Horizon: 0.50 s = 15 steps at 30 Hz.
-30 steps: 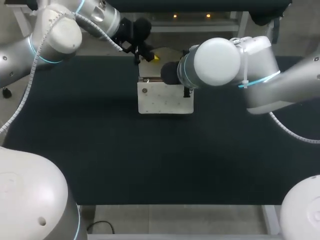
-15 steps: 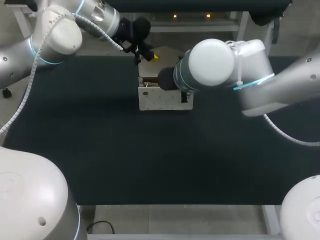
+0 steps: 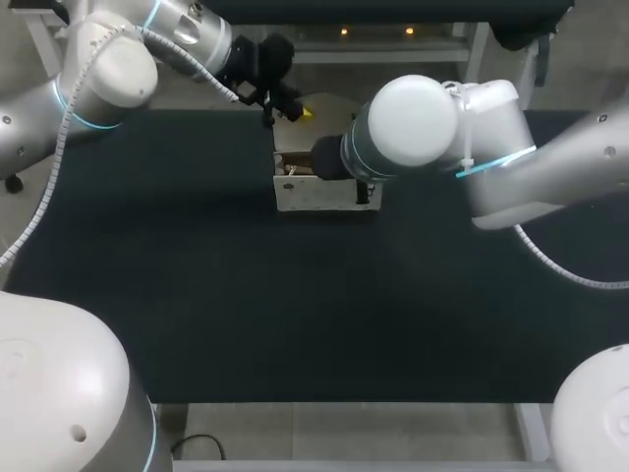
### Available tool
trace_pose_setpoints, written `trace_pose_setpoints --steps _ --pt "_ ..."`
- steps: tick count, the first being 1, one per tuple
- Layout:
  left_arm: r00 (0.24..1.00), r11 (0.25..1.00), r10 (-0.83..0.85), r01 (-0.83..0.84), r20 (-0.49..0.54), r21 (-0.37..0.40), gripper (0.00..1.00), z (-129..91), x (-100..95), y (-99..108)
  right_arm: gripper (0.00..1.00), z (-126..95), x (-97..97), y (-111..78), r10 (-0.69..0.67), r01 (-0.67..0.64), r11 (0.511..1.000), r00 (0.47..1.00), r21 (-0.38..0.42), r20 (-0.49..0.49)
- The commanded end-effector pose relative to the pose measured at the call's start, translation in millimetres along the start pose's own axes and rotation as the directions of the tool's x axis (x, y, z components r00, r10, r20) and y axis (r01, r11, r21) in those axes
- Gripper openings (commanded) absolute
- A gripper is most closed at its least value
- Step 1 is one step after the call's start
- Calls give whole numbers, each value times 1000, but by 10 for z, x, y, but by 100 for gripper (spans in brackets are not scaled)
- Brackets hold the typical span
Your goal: Pick up the bag, open it, inspect its contents, close it, and place it on the opposite side
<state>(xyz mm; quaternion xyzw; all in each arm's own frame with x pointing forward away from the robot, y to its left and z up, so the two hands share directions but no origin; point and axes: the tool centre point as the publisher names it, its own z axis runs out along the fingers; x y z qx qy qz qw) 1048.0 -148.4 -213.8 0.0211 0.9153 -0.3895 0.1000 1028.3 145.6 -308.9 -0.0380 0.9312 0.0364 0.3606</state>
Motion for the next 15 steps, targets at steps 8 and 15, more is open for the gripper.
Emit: trace_pose_setpoints --steps 8,15 --pt "1000 1000 10 -10 -1 17 0 -47 24 -25 0 159 -99 26 17 -17 1000 1000 22 8" --pt "1000 1000 6 -6 2 25 0 -55 21 -9 0 244 58 -39 37 -35 999 998 35 -49"
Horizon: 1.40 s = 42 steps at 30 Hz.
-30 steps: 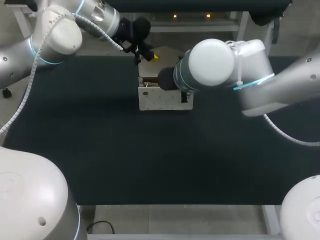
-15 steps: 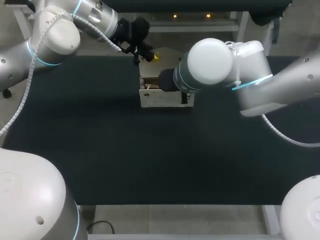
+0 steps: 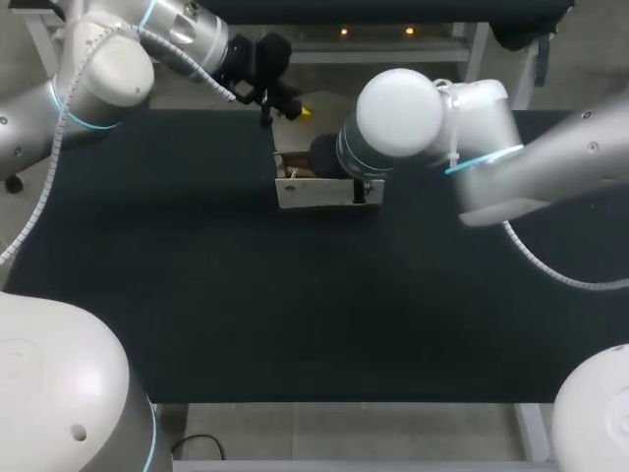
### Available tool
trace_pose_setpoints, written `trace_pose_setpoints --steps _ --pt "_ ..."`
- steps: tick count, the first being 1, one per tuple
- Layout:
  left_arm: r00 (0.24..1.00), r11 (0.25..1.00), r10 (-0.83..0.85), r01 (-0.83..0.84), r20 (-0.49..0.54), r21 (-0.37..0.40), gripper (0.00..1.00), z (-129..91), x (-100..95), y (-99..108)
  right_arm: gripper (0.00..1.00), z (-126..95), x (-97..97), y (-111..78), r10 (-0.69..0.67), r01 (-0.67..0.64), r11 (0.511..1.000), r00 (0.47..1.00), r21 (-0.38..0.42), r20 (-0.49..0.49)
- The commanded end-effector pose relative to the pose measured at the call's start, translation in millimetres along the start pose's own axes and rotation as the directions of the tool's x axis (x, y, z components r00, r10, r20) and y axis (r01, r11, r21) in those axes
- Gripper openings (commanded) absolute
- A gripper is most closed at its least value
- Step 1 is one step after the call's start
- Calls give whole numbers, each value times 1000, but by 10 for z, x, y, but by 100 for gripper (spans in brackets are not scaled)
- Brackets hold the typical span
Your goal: Pick up the bag, open it, inspect its contents, close it, and place it on the opposite side
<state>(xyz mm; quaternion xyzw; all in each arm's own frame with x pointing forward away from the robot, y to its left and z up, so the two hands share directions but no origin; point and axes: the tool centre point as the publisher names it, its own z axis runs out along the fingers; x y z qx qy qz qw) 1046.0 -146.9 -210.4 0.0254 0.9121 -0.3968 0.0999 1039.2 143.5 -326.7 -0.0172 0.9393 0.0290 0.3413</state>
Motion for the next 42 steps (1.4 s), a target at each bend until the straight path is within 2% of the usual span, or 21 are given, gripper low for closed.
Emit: trace_pose_setpoints --steps 1,4,7,9,16,25,42 --pt "1000 1000 -2 2 4 9 0 -15 7 9 0 45 25 -9 4 -4 1000 1000 8 -11" --pt "1000 1000 -4 4 -3 9 0 -8 5 10 0 45 33 -33 12 -12 1000 1000 9 -12" --pt "1000 1000 -4 4 -8 10 0 -2 5 8 47 42 31 -40 15 -15 1000 1000 9 -11" --pt "1000 1000 -5 5 -9 15 0 -8 6 4 100 43 31 -42 15 -14 1000 1000 10 -11" --pt "999 1000 -6 6 -35 5 0 -12 10 -18 100 71 69 -49 22 -21 1000 999 11 -23" --pt "995 999 -42 41 -92 -14 0 101 5 44 100 118 98 -40 22 -22 1000 999 7 -47" --pt "996 999 -33 31 -80 -20 0 70 -6 14 100 115 86 -57 34 -34 999 998 8 -48"
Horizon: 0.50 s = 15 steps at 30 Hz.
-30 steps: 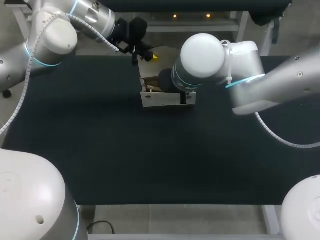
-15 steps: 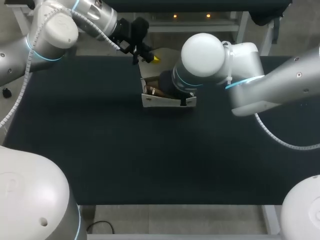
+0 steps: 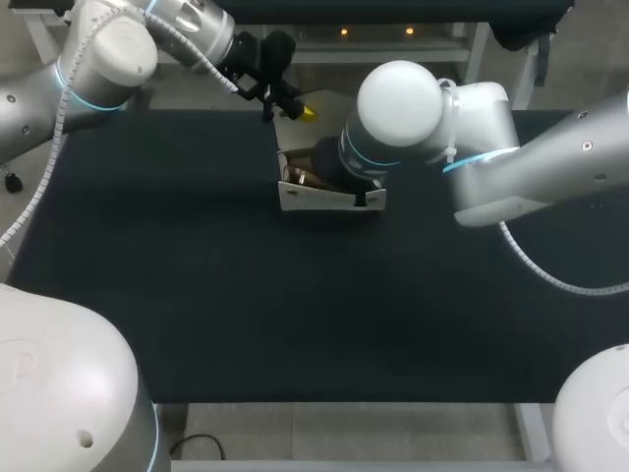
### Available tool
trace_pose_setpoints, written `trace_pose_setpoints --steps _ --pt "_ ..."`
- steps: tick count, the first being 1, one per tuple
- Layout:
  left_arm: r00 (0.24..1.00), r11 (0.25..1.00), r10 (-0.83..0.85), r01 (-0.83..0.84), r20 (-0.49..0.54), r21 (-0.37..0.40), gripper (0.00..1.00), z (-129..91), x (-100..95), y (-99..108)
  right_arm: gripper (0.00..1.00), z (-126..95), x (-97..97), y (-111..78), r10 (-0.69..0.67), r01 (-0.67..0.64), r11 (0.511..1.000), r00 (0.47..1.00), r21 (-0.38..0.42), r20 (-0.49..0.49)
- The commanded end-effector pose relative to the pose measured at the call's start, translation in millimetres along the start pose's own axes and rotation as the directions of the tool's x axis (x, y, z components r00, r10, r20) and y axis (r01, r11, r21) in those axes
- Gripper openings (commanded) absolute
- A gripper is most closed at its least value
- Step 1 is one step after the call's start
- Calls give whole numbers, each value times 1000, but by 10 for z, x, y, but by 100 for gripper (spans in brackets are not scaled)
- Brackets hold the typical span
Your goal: Pick up the bag, open it, inspect its contents, close it, and place it on the opposite side
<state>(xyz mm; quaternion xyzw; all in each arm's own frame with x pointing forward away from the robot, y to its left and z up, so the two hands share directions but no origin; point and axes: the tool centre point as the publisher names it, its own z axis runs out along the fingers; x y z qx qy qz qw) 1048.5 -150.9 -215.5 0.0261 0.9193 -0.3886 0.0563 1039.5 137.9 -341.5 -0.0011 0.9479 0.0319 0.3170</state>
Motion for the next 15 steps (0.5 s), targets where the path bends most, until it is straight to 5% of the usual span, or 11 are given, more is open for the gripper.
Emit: trace_pose_setpoints --steps 1,15 --pt "1000 1000 0 0 2 -1 0 7 6 2 100 2 -8 6 0 0 1000 1000 2 2" --pt "1000 1000 2 -2 1 -3 0 16 10 1 100 -1 -16 13 2 -2 1000 1000 3 7"
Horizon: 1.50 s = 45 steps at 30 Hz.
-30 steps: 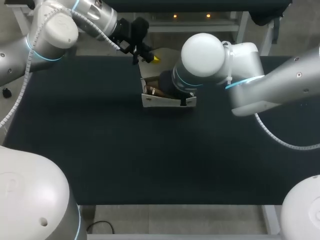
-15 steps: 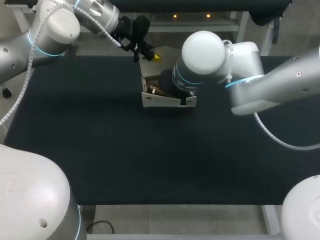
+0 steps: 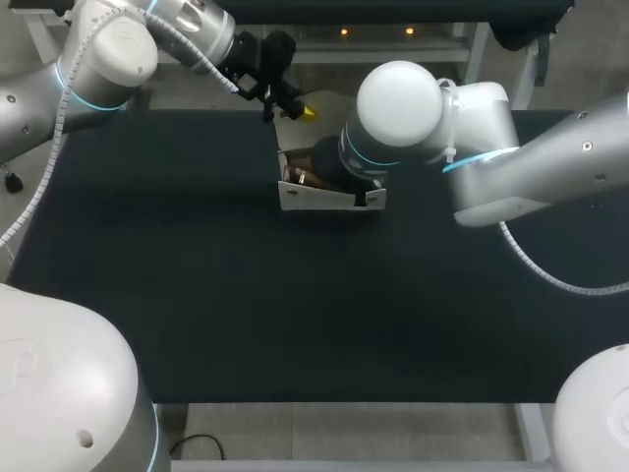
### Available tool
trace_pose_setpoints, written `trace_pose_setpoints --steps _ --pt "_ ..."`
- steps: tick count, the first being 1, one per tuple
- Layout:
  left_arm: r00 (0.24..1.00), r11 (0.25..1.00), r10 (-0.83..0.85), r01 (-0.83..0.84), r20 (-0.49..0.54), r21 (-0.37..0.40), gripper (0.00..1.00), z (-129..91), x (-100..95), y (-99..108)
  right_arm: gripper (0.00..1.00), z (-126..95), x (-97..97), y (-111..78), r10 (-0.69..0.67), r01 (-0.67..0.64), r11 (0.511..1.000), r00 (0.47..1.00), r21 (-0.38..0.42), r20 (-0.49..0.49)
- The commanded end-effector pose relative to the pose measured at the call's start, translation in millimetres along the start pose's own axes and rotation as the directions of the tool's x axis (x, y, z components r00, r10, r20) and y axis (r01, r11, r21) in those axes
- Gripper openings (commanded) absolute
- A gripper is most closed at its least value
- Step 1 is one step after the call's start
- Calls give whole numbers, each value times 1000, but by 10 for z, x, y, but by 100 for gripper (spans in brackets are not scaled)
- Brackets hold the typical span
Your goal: Pick up the bag, open it, inspect its contents, close it, and place it on the opposite side
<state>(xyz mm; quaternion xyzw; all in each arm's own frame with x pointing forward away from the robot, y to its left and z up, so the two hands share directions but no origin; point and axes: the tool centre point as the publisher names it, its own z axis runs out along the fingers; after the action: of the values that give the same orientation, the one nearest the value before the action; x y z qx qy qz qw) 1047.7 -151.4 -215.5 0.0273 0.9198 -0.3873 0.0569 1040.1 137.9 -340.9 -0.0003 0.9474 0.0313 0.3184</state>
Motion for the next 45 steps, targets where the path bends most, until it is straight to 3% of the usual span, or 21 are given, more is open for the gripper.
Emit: trace_pose_setpoints --steps 1,14,15,17,19,26,30,32,35,45 --pt "1000 1000 -1 1 1 -1 0 13 2 5 100 0 -9 13 0 -1 1000 1000 1 5" --pt "1000 1000 2 -2 4 -9 0 31 13 3 100 -39 -48 37 -1 1 1000 1000 -3 21" --pt "1000 1000 2 -2 4 -10 0 31 14 2 93 -51 -57 42 0 0 1000 1000 -5 25" --pt "1000 1000 1 -1 6 -11 0 30 19 -1 56 -82 -75 53 1 0 1000 999 -7 33" --pt "1000 1000 1 -1 9 -13 0 19 31 -9 45 -121 -96 61 -1 2 1000 999 -9 47" --pt "1000 1000 1 -1 25 -23 0 -20 87 -41 42 -293 -131 75 5 -3 1000 995 -24 95" --pt "999 999 4 -3 35 -33 0 -38 149 -76 56 -462 -168 65 21 -17 999 989 -30 148" --pt "999 999 7 -6 41 -39 0 -45 181 -95 56 -552 -190 60 31 -26 999 984 -35 174" --pt "999 999 9 -7 47 -45 0 -47 233 -117 49 -670 -217 50 41 -34 999 977 -40 210" --pt "999 998 -27 29 42 -54 0 13 298 -35 44 -983 -240 75 78 -64 996 946 -56 316"
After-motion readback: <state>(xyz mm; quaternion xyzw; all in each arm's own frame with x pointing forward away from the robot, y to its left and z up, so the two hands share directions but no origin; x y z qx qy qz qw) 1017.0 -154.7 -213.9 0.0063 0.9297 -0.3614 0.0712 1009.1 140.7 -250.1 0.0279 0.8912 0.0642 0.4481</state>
